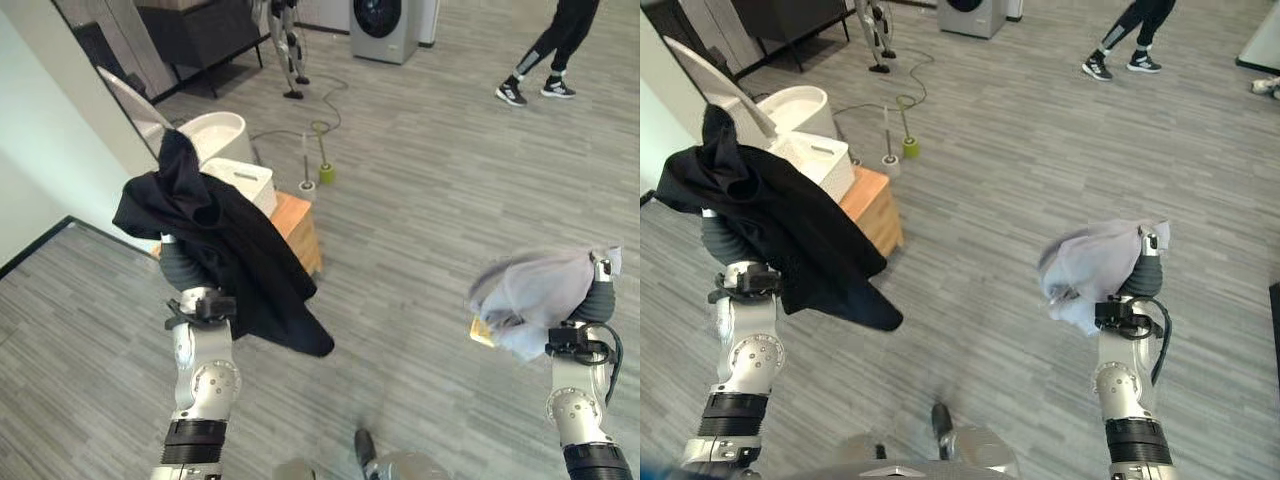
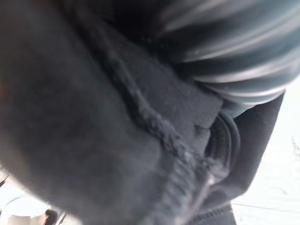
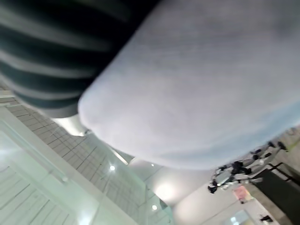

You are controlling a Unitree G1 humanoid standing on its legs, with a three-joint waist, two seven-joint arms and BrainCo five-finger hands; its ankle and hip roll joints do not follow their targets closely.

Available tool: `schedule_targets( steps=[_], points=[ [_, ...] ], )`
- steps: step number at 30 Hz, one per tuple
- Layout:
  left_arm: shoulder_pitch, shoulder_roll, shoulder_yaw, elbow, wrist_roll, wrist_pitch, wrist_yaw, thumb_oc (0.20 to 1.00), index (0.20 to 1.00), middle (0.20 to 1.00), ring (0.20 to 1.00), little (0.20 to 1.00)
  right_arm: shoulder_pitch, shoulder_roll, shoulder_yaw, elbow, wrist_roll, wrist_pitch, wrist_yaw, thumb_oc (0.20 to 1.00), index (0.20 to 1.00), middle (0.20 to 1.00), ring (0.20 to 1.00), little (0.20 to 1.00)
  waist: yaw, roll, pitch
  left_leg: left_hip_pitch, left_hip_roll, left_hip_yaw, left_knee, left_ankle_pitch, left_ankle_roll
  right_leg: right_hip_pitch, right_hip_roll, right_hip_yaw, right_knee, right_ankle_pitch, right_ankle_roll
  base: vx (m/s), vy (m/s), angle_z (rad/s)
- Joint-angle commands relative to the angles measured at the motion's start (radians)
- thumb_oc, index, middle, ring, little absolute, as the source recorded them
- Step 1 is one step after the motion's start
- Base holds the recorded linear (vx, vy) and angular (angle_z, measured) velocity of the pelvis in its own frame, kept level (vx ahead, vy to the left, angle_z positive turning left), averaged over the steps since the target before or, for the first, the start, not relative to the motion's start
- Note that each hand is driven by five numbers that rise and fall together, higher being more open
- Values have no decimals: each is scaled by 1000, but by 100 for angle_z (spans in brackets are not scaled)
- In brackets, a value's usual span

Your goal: Pick up bed clothes into laundry basket.

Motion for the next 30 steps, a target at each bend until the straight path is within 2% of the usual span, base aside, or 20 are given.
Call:
schedule_targets(
  steps=[1, 3, 5, 6, 8, 9, 11, 12, 13, 14, 15, 16, 17, 18, 19, 23, 27, 28, 29, 30],
  points=[
    [-28, 71, 29, -21, 5, -54, -24, 200, 200, 200, 200, 200, -9, -95, -11, -69, -11, -41, 16, 200, 200, 200, 200, 200, 0, 53, -43, 68, -75, -42, -100, 115, -42, 27, -89, 147, -64, 52, -14, 219, -14, -19],
    [-19, 71, 53, -1, 7, -57, -18, 200, 200, 200, 200, 200, -14, -82, -2, -87, -14, -32, 35, 200, 200, 200, 200, 200, 2, 73, -53, 115, -94, -15, -137, 87, -27, 34, -83, 133, -46, 26, -11, 292, 106, -3],
    [-11, 75, 63, 1, 21, -62, -3, 200, 200, 200, 200, 200, -10, -80, 1, -96, -28, -25, 36, 200, 200, 200, 200, 200, 8, 78, -60, 152, -113, -36, -183, 81, -13, 42, -89, 129, -30, 16, 0, 203, 108, -61],
    [-8, 73, 70, -3, 23, -60, 6, 200, 200, 200, 200, 200, 0, -75, 2, -102, -33, -19, 41, 200, 200, 200, 200, 200, 9, 82, -72, 173, -121, -39, -210, 72, 1, 36, -95, 117, 13, 9, 10, 121, 88, -31],
    [-20, 87, 96, 1, 37, -72, 39, 200, 200, 200, 200, 200, 11, -54, 3, -111, -46, -13, 40, 200, 200, 200, 200, 200, 4, 92, -67, 217, -129, -48, -245, 54, 35, -35, -105, 104, 214, 22, 46, 135, 107, 39],
    [-27, 97, 102, 5, 36, -76, 42, 200, 200, 200, 200, 200, 20, -39, 1, -115, -43, -9, 47, 200, 200, 200, 200, 200, -8, 92, -58, 232, -136, -66, -259, 55, 43, -73, -105, 125, 292, 54, 67, 73, 33, 30],
    [-37, 116, 109, 36, 43, -77, 46, 200, 200, 200, 200, 200, 36, -23, -2, -114, -45, -11, 52, 200, 200, 200, 200, 200, -27, 96, -49, 255, -137, -123, -278, 57, 43, -119, -87, 206, 351, 76, 71, 95, -59, 98],
    [-48, 134, 110, 47, 35, -82, 33, 200, 200, 200, 200, 200, 54, -4, -13, -118, -25, -10, 66, 200, 200, 200, 200, 200, -34, 100, -51, 262, -132, -149, -281, 47, 31, -127, -117, 253, 282, 71, 55, 140, -137, 183],
    [-49, 146, 109, 45, 32, -80, 25, 200, 200, 200, 200, 200, 60, -1, -21, -114, -17, -10, 70, 200, 200, 200, 200, 200, -32, 106, -52, 261, -123, -151, -274, 37, 25, -142, -159, 246, 234, 85, 52, 213, -208, 199],
    [-59, 160, 101, 55, 19, -83, 22, 200, 200, 200, 200, 200, 76, 1, -35, -97, -12, -5, 71, 200, 200, 200, 200, 200, -48, 106, -57, 259, -120, -186, -259, 12, 12, -149, -191, 275, 94, 94, 63, 182, -157, 107],
    [-67, 159, 92, 61, 5, -87, 19, 200, 200, 200, 200, 200, 81, 2, -35, -89, -3, -2, 74, 200, 200, 200, 200, 200, -59, 100, -58, 264, -125, -208, -254, 0, 8, -130, -192, 306, 32, 101, 72, 150, -106, 91],
    [-68, 160, 91, 63, 3, -88, 18, 200, 200, 200, 200, 200, 82, 2, -36, -88, -2, -2, 75, 200, 200, 200, 200, 200, -60, 99, -56, 266, -125, -210, -253, -2, 9, -123, -194, 303, 25, 104, 73, 90, -69, 67],
    [-80, 160, 77, 71, -9, -93, 13, 200, 200, 200, 200, 200, 83, 2, -29, -71, 13, -4, 78, 200, 200, 200, 200, 200, -77, 94, -56, 268, -127, -252, -250, -9, 6, -120, -164, 412, -30, 105, 86, 53, -92, 82],
    [-85, 158, 67, 76, -20, -95, 10, 200, 200, 200, 200, 200, 84, 0, -23, -70, 24, 0, 81, 200, 200, 200, 200, 200, -76, 88, -59, 266, -126, -278, -254, -9, -2, -118, -144, 466, -43, 106, 98, 40, -296, 128],
    [-84, 150, 53, 63, -28, -93, -7, 200, 200, 200, 200, 200, 90, -10, -7, -75, 36, 9, 91, 200, 200, 200, 200, 200, -51, 67, -67, 253, -121, -342, -243, -6, -15, -102, -125, 504, -43, 104, 94, 15, -360, 171],
    [-53, 116, 45, 46, -35, -81, -20, 200, 200, 200, 200, 200, 79, -38, 0, -64, 37, 19, 92, 200, 200, 200, 200, 200, -45, 52, -83, 238, -96, -406, -255, 12, -39, -72, -128, 450, -58, 95, 72, -17, -287, 164],
    [-1, 82, 16, 48, -56, -64, -36, 200, 200, 200, 200, 200, 24, -101, 65, -48, 17, 32, 95, 200, 200, 200, 200, 200, -6, 35, -87, 184, -28, -471, -255, 85, -95, -24, -75, 396, -81, 64, 15, -85, -361, 73],
    [-1, 82, 17, 47, -56, -64, -36, 200, 200, 200, 200, 200, 23, -102, 65, -46, 18, 31, 96, 200, 200, 200, 200, 200, -11, 36, -87, 182, -28, -476, -255, 86, -96, -23, -75, 391, -82, 65, 15, -150, -373, 65],
    [10, 67, 6, 49, -62, -63, -39, 200, 200, 200, 200, 200, 13, -123, 82, -55, 4, 33, 93, 200, 200, 200, 200, 200, -7, 16, -74, 148, -29, -434, -209, 88, -87, -12, -75, 365, -82, 67, 1, -189, -287, 74],
    [17, 59, 6, 55, -70, -56, -46, 200, 200, 200, 200, 200, 16, -142, 93, -47, -28, 39, 88, 200, 200, 200, 200, 200, -22, -8, -65, 149, -38, -320, -118, 41, -65, -23, -76, 351, -64, 66, -9, -186, -281, 78]
  ],
)
